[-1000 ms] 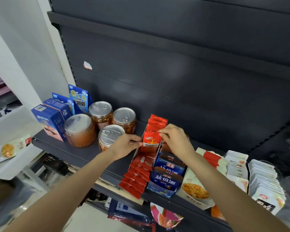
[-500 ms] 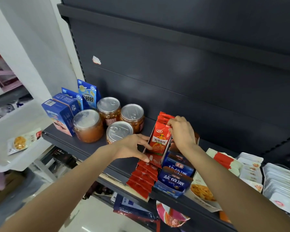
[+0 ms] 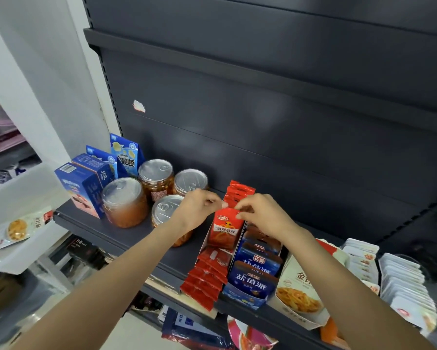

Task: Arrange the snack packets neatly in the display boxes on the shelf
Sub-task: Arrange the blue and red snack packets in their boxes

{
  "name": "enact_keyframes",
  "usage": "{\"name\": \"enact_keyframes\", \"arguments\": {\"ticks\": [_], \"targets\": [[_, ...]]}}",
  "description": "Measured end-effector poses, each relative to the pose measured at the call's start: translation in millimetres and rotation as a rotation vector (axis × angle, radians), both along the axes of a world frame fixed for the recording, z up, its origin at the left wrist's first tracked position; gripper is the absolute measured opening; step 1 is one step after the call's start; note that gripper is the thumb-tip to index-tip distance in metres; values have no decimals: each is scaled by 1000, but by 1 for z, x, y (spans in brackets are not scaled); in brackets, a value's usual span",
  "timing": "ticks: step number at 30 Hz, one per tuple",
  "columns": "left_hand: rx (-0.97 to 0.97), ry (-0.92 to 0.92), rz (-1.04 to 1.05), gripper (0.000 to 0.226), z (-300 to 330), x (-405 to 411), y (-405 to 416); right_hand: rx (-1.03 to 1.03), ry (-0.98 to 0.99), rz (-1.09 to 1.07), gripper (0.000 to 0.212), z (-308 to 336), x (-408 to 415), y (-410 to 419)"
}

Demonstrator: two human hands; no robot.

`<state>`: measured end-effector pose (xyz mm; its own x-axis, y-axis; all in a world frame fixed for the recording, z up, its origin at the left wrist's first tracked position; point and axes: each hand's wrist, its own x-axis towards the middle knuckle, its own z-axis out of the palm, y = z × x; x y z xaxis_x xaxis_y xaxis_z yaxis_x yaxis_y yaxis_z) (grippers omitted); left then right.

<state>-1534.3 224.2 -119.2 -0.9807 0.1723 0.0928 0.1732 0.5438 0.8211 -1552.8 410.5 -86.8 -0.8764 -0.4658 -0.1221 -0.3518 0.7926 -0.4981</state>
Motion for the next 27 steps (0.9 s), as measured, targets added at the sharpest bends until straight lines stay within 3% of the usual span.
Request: {"name": "enact_keyframes", "arguments": {"ticks": [7, 11, 17, 20, 23, 25, 27], "targets": [[161, -256, 197, 39, 17, 0, 0, -355, 112, -231, 7, 20, -3, 27], [322, -504, 248, 41, 28, 4, 0, -612, 77, -297, 18, 30, -2, 41], [564, -720, 346, 43, 36, 3, 3, -774, 92, -344, 8, 38, 7, 50], [741, -661, 271, 29, 39, 4, 6, -841, 106, -368, 11, 41, 11, 54], [857, -550, 232, 20, 41, 6, 6, -780, 179, -389, 20, 37, 14, 60], [831, -472, 221, 23, 42, 8, 6, -744, 110, -424, 23, 35, 18, 63], [801, -373, 265, 26, 44, 10, 8, -832, -59, -468, 24, 33, 24, 63]]}}
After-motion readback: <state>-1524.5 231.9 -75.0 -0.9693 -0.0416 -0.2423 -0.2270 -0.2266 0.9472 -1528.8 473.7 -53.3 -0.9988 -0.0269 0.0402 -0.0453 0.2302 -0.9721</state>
